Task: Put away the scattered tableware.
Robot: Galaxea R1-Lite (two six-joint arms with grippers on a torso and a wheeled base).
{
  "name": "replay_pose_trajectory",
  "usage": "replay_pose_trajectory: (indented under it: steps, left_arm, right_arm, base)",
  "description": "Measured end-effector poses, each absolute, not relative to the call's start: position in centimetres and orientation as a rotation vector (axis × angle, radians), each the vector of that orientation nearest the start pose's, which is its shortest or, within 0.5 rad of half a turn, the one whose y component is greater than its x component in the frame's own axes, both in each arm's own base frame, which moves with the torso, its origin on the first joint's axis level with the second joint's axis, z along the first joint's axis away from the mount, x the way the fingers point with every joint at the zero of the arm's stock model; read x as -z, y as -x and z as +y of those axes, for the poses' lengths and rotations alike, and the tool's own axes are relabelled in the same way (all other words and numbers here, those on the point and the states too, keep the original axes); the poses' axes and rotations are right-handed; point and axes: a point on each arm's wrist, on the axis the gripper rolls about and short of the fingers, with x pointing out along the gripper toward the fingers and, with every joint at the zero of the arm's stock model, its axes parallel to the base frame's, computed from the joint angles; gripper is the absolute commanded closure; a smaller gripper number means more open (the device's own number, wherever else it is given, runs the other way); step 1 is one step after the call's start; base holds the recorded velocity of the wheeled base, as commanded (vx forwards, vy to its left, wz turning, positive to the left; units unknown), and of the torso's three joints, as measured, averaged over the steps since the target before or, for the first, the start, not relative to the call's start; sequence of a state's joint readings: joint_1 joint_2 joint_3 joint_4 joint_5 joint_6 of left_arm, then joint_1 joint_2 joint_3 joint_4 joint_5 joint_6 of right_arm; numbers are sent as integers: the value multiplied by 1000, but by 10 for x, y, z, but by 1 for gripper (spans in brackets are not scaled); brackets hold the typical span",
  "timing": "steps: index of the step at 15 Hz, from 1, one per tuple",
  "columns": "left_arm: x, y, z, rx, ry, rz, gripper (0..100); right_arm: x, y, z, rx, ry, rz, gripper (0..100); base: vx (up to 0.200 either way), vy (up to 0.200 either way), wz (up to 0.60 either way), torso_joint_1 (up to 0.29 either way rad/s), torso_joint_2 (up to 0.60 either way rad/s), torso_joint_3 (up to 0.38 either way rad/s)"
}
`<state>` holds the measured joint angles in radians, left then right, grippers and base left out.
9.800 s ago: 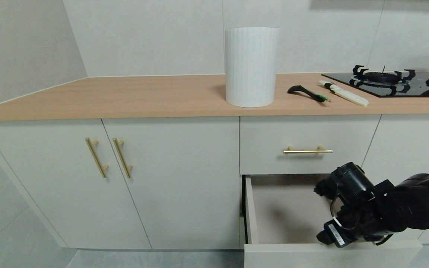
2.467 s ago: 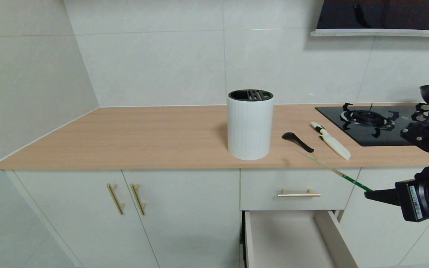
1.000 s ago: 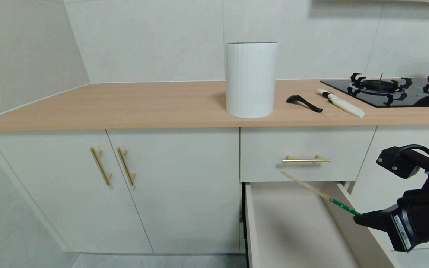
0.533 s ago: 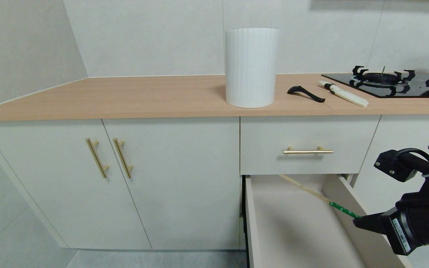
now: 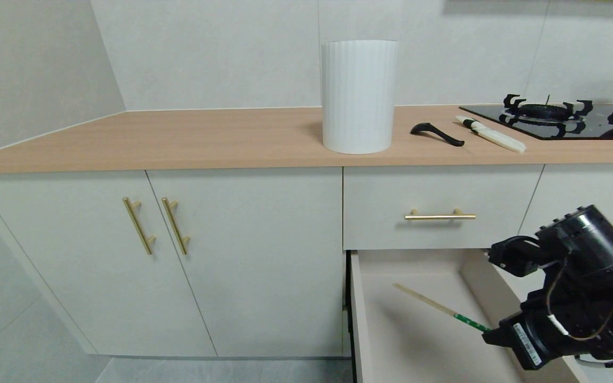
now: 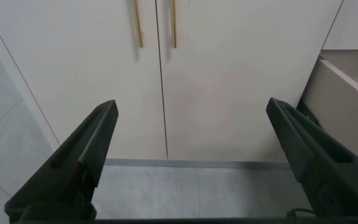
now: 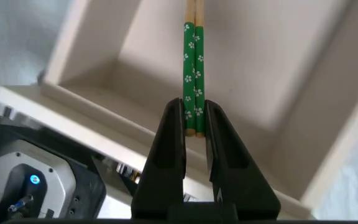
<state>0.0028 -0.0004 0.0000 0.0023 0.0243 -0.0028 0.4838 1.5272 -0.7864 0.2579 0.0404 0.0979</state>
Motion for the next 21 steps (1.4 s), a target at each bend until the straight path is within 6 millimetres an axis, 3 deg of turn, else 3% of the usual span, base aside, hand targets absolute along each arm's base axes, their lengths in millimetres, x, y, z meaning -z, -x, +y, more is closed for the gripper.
replay_pose_trajectory:
  steps: [6,9,12,15,21]
  left_arm:
    - [-75,23,0,-27,3,2,0]
    - [-75,23,0,-27,3,2,0]
    - [-75,23,0,-27,3,2,0]
    - [-75,23,0,-27,3,2,0]
    - [-75,23,0,-27,3,2,0]
  right_arm:
    - [-73,-258,137,-353,3,1087,100]
    - [-38,-276,147,-308,-35,1135,100]
    - [-14,-285,157,-253,-47,1180,100]
    - [7,-281,169,-192,40,1201,100]
    - [24,-283,177,-157,34,1220,100]
  base:
    - [0,0,0,0,0,0]
    - [0,0,0,0,0,0]
    - [0,0,0,0,0,0]
    - [0,0,0,0,0,0]
    - [0,0,0,0,0,0]
